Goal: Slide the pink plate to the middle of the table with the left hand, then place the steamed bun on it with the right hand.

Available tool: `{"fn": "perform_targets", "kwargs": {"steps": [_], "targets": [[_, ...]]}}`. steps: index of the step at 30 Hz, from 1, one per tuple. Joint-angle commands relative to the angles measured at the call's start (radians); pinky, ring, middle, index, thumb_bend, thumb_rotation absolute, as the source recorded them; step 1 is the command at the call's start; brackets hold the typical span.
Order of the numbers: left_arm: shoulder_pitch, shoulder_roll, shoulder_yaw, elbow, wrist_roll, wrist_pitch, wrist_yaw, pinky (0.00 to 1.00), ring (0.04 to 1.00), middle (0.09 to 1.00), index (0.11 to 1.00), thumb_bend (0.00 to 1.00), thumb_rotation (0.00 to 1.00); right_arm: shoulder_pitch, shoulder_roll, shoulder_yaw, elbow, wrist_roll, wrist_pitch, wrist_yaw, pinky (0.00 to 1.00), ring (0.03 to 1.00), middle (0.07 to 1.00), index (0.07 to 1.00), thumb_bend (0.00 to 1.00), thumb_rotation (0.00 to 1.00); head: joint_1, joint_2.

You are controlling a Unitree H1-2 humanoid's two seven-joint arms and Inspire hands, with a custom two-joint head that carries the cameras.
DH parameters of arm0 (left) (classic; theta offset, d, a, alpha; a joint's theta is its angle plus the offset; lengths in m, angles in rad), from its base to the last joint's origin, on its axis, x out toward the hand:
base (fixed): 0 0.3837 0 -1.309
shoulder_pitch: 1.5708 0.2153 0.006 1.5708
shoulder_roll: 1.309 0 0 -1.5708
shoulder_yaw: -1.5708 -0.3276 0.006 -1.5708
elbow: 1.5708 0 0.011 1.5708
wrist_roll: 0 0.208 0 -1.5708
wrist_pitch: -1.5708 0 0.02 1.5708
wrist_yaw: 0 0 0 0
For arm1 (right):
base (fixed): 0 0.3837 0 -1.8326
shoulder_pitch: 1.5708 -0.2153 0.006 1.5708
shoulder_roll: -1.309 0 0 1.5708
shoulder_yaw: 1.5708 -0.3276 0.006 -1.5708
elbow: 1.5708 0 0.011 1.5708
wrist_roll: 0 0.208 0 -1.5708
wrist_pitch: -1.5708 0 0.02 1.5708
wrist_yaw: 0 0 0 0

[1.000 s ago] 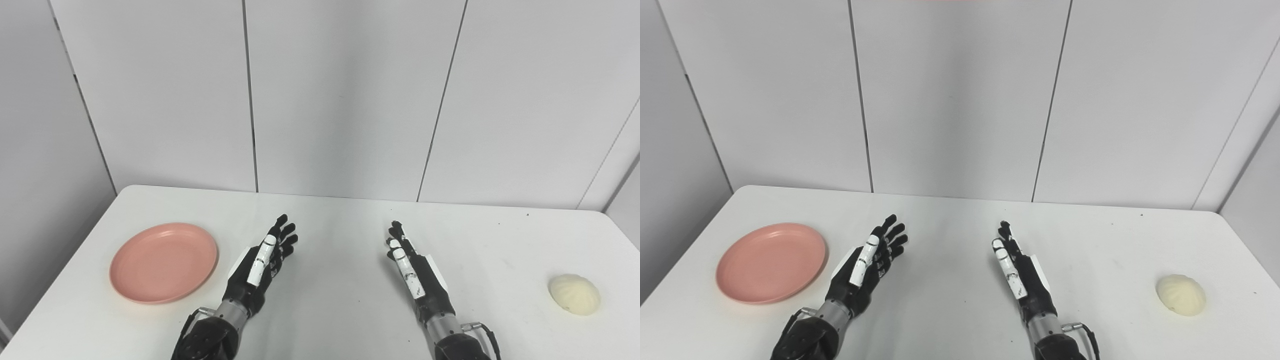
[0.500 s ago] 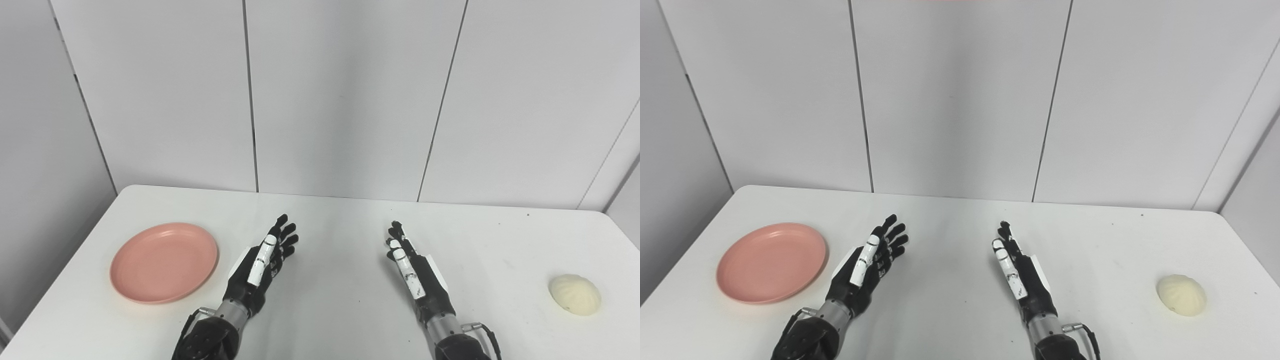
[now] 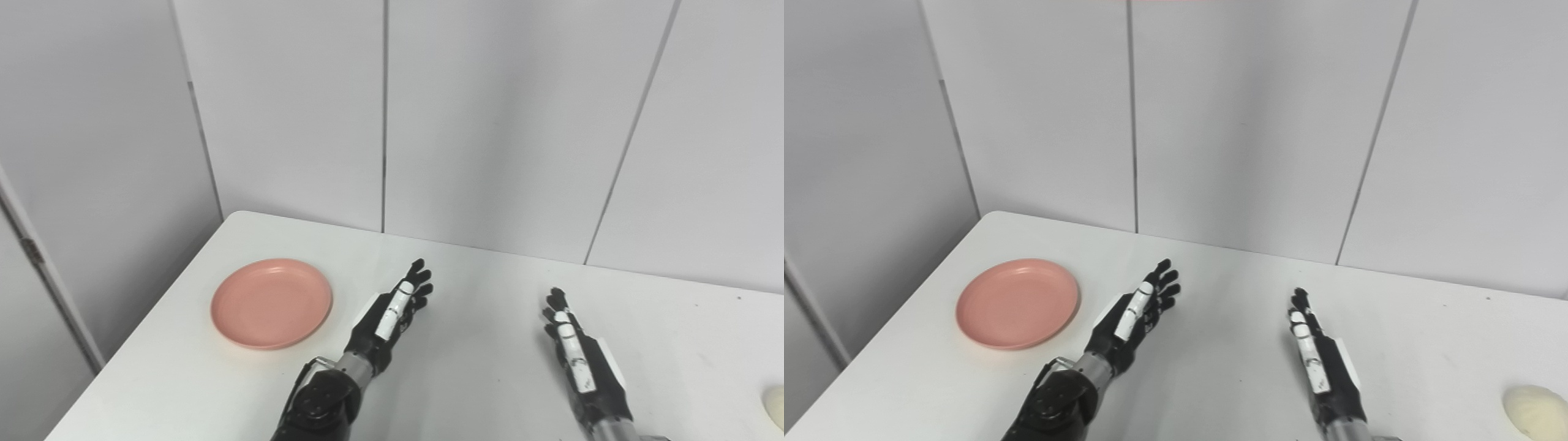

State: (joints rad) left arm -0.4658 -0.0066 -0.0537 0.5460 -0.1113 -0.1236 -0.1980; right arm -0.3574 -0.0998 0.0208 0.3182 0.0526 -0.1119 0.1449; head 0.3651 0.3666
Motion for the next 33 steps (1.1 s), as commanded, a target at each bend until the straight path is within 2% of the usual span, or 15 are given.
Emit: {"fn": "perform_targets", "kwargs": {"steps": [1, 9, 19, 23, 30, 33], "targets": [[0.058, -0.01, -0.013, 0.075, 0.022, 0.06, 0.013, 0.98, 0.965, 0.99, 1.0, 0.56, 1.0, 0.027, -0.01, -0.007, 0.013, 0.011, -0.004, 0.013, 1.0, 0.994, 1.0, 1.0, 0.13, 1.0, 0.002, 0.002], [0.06, -0.015, -0.016, 0.068, 0.03, 0.058, 0.023, 0.97, 0.964, 0.987, 0.997, 0.56, 1.0, 0.03, -0.015, -0.006, 0.0, 0.008, 0.005, 0.014, 1.0, 0.996, 1.0, 1.0, 0.13, 1.0, -0.005, 0.011], [0.078, -0.022, 0.003, -0.013, 0.0, 0.09, 0.026, 1.0, 0.992, 0.999, 1.0, 0.54, 1.0, 0.032, -0.017, -0.003, -0.007, 0.001, 0.006, 0.014, 1.0, 0.995, 1.0, 1.0, 0.15, 1.0, -0.01, 0.018], [0.09, -0.024, 0.018, -0.124, -0.015, 0.144, 0.033, 1.0, 0.989, 1.0, 1.0, 0.53, 1.0, 0.036, -0.014, -0.001, -0.02, -0.003, 0.018, 0.012, 1.0, 0.995, 1.0, 1.0, 0.13, 1.0, -0.011, 0.023], [0.094, -0.031, 0.051, -0.327, -0.046, 0.24, 0.055, 1.0, 0.979, 0.99, 1.0, 0.54, 1.0, 0.026, -0.021, -0.002, 0.02, 0.003, -0.017, 0.024, 1.0, 0.999, 1.0, 1.0, 0.13, 1.0, -0.007, 0.019], [0.068, -0.034, 0.068, -0.404, -0.042, 0.242, 0.075, 0.96, 0.939, 0.959, 0.977, 0.61, 1.0, 0.025, -0.021, -0.007, 0.022, 0.007, -0.009, 0.022, 1.0, 0.998, 1.0, 1.0, 0.14, 1.0, -0.007, 0.016]]}}
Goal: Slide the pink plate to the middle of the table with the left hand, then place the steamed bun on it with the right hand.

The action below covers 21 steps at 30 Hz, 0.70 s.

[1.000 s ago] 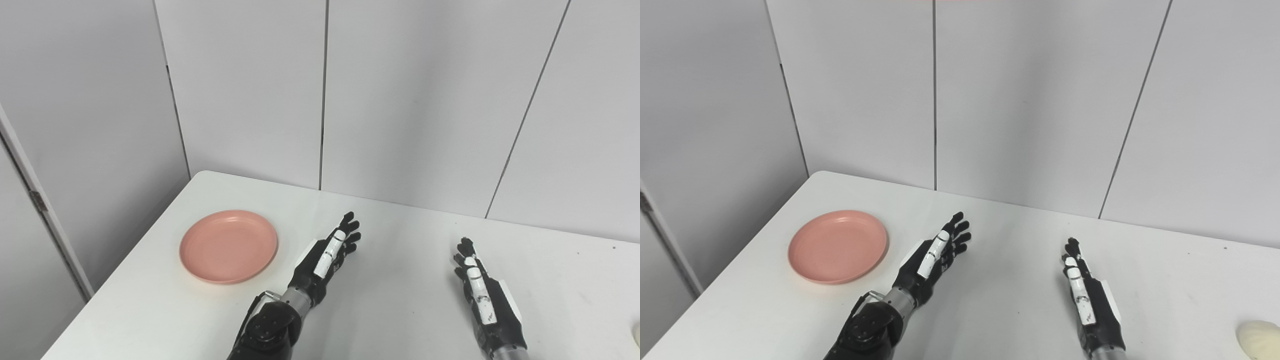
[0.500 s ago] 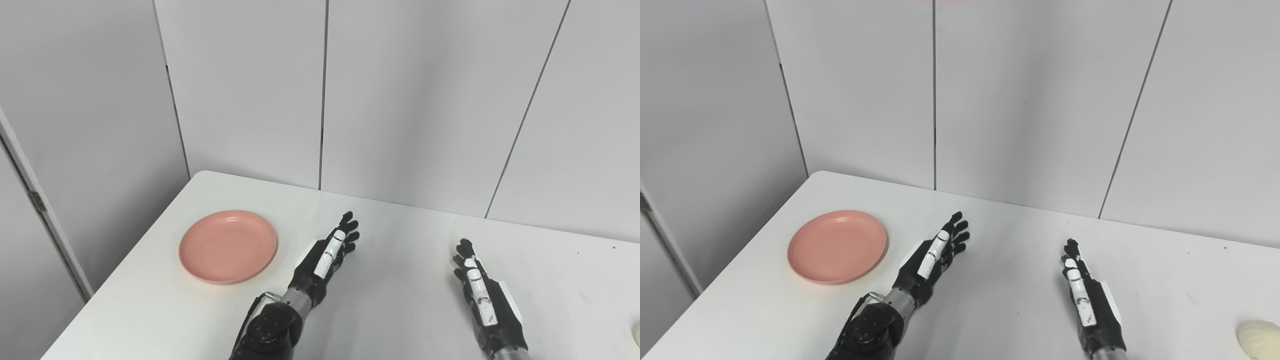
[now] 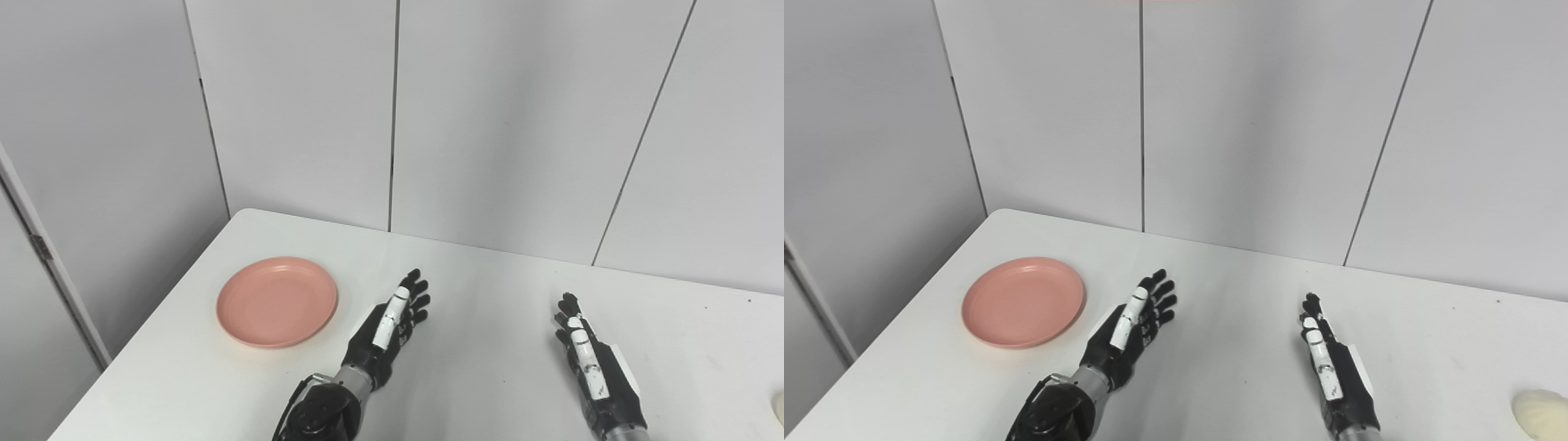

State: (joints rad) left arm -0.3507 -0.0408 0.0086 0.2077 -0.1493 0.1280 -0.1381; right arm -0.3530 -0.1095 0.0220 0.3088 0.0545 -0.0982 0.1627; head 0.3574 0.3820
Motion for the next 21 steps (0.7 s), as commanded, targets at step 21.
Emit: {"fn": "perform_targets", "kwargs": {"steps": [21], "targets": [[-0.1, 0.035, 0.146, -0.468, -0.086, 0.072, 0.122, 0.96, 0.929, 0.932, 0.943, 0.58, 1.0, 0.01, -0.042, -0.017, 0.059, 0.032, -0.04, 0.039, 1.0, 1.0, 1.0, 1.0, 0.18, 1.0, 0.05, 0.004]]}}
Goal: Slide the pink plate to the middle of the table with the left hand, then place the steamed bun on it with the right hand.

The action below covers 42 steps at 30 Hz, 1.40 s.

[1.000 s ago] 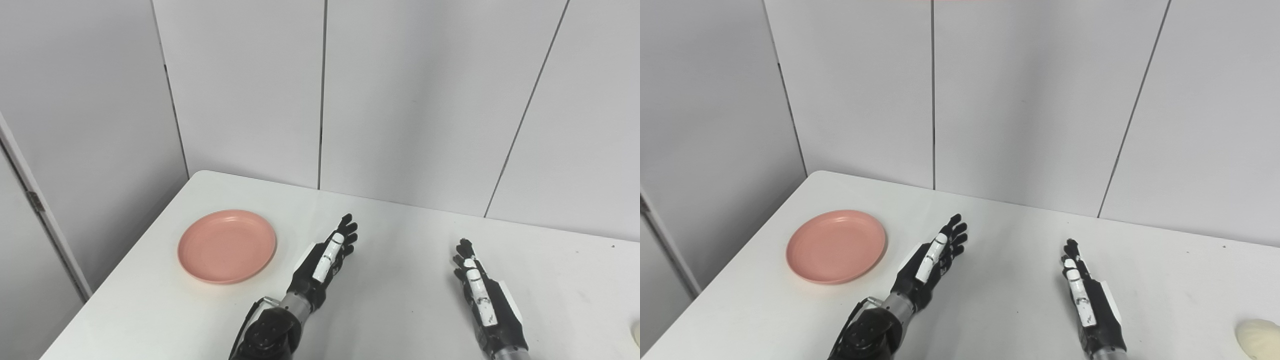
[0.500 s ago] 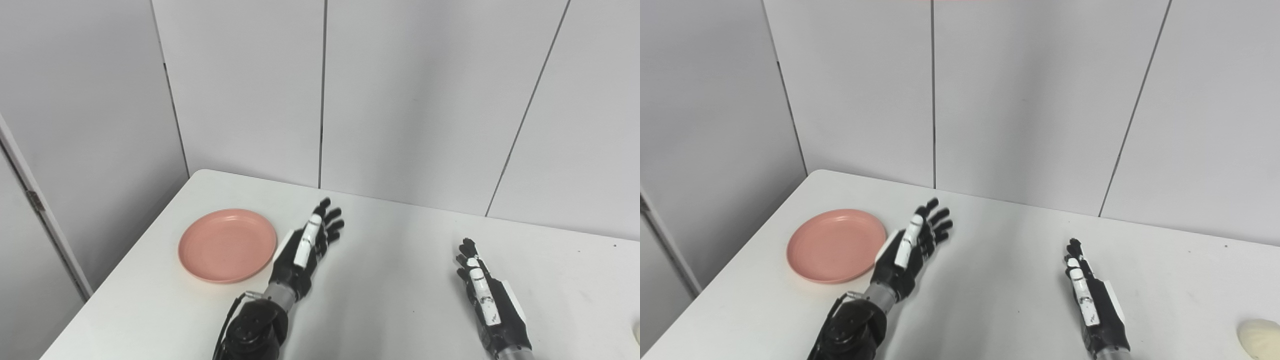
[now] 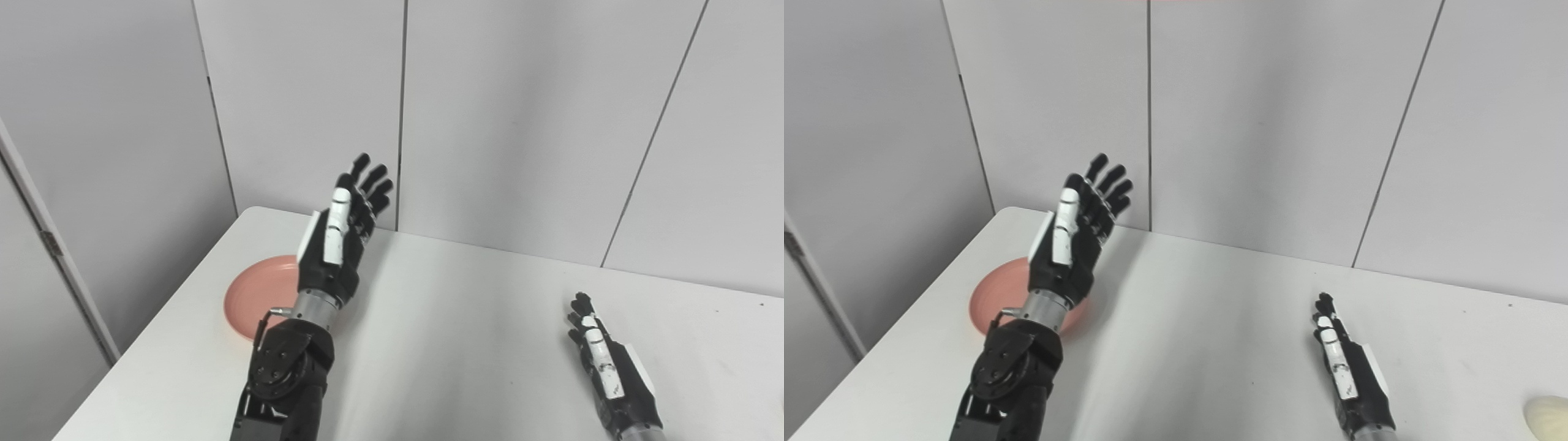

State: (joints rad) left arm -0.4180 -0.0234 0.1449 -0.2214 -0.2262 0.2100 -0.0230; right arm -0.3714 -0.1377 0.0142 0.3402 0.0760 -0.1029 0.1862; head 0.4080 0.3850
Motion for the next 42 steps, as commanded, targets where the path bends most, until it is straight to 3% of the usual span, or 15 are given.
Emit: {"fn": "perform_targets", "kwargs": {"steps": [1, 4, 13, 25, 33, 42], "targets": [[-0.033, 0.031, 0.025, -0.045, -0.01, -0.021, 0.014, 0.96, 0.929, 0.932, 0.943, 0.59, 1.0, 0.028, -0.015, -0.01, 0.029, 0.013, -0.036, 0.015, 1.0, 1.0, 1.0, 1.0, 0.18, 1.0, 0.002, 0.001], [-0.037, 0.056, 0.062, -0.045, -0.012, -0.051, 0.033, 0.92, 0.921, 0.936, 0.952, 0.59, 0.99, 0.03, -0.015, -0.011, 0.02, 0.015, -0.028, 0.012, 1.0, 1.0, 1.0, 1.0, 0.17, 1.0, 0.004, 0.002], [-0.046, 0.126, 0.168, -0.017, -0.014, -0.104, 0.082, 0.94, 0.936, 0.948, 0.96, 0.61, 1.0, 0.033, -0.017, -0.016, 0.015, 0.032, -0.022, 0.022, 1.0, 1.0, 1.0, 1.0, 0.16, 1.0, 0.014, 0.002], [-0.055, 0.213, 0.304, 0.164, -0.085, -0.208, 0.117, 0.93, 0.923, 0.93, 0.948, 0.62, 0.99, 0.03, -0.021, -0.02, 0.038, 0.034, -0.056, 0.033, 1.0, 0.998, 1.0, 1.0, 0.19, 1.0, 0.036, 0.004], [-0.065, 0.263, 0.347, 0.331, -0.142, -0.292, 0.106, 0.97, 0.934, 0.94, 0.952, 0.63, 0.98, 0.033, -0.022, -0.021, 0.025, 0.035, -0.038, 0.032, 1.0, 0.995, 1.0, 1.0, 0.21, 1.0, 0.04, 0.005], [-0.073, 0.298, 0.361, 0.437, -0.194, -0.279, 0.1, 0.95, 0.92, 0.928, 0.94, 0.59, 0.97, 0.036, -0.019, -0.024, 0.014, 0.044, -0.032, 0.034, 1.0, 0.995, 1.0, 1.0, 0.19, 1.0, 0.04, 0.018]]}}
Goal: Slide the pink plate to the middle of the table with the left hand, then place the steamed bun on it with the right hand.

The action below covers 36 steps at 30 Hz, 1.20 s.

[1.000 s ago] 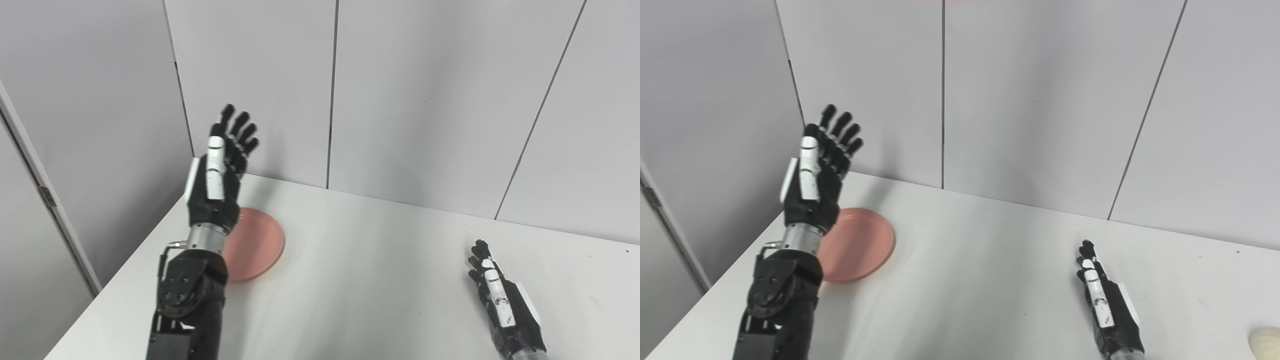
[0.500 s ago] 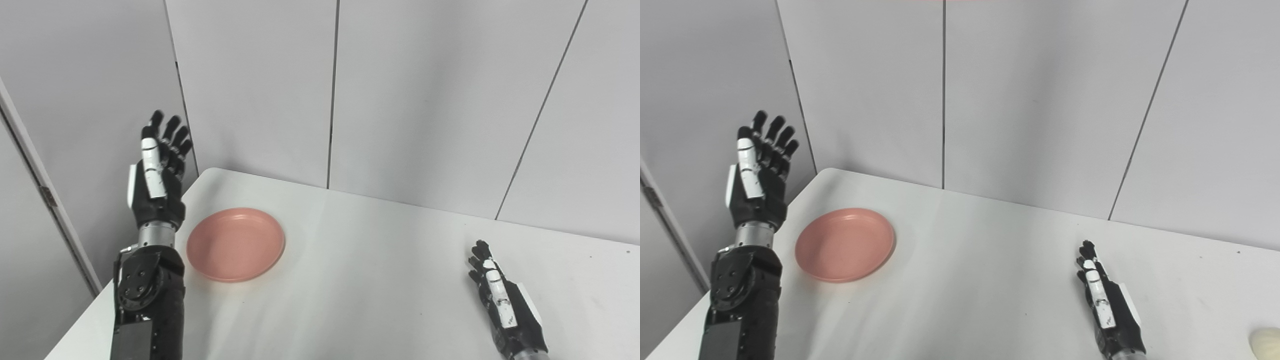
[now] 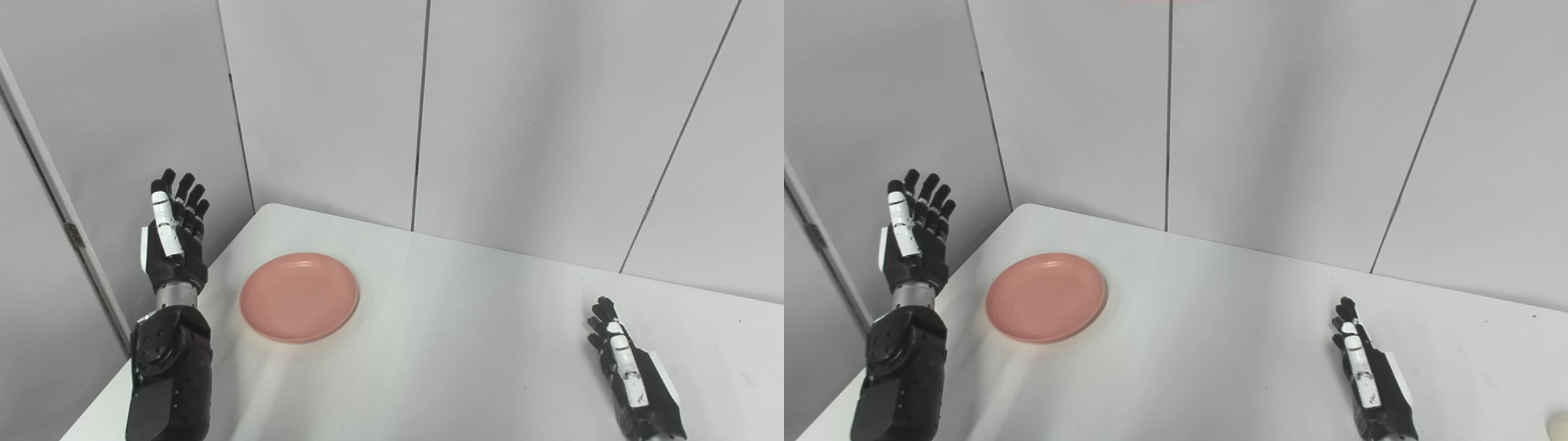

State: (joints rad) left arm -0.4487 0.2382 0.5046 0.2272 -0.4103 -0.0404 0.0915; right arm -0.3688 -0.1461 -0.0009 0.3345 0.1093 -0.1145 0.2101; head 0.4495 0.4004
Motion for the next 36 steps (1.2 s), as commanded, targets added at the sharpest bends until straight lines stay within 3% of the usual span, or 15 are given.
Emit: {"fn": "perform_targets", "kwargs": {"steps": [1, 16, 36], "targets": [[-0.044, 0.039, 0.001, 0.0, -0.013, -0.029, -0.015, 0.95, 0.92, 0.928, 0.94, 0.59, 0.96, 0.034, -0.01, -0.008, 0.016, 0.009, -0.019, 0.008, 1.0, 0.994, 1.0, 1.0, 0.19, 1.0, -0.001, 0.004], [-0.056, 0.047, -0.016, 0.167, -0.006, -0.001, 0.006, 0.96, 0.928, 0.928, 0.95, 0.59, 1.0, 0.041, -0.012, -0.005, -0.009, 0.0, 0.0, 0.004, 1.0, 1.0, 1.0, 1.0, 0.19, 1.0, 0.004, 0.011], [-0.095, 0.029, -0.054, 0.407, -0.031, 0.027, -0.05, 0.93, 0.911, 0.929, 0.942, 0.57, 1.0, 0.042, -0.008, -0.006, -0.013, 0.002, -0.005, 0.004, 1.0, 0.995, 1.0, 1.0, 0.19, 1.0, 0.003, 0.019]]}}
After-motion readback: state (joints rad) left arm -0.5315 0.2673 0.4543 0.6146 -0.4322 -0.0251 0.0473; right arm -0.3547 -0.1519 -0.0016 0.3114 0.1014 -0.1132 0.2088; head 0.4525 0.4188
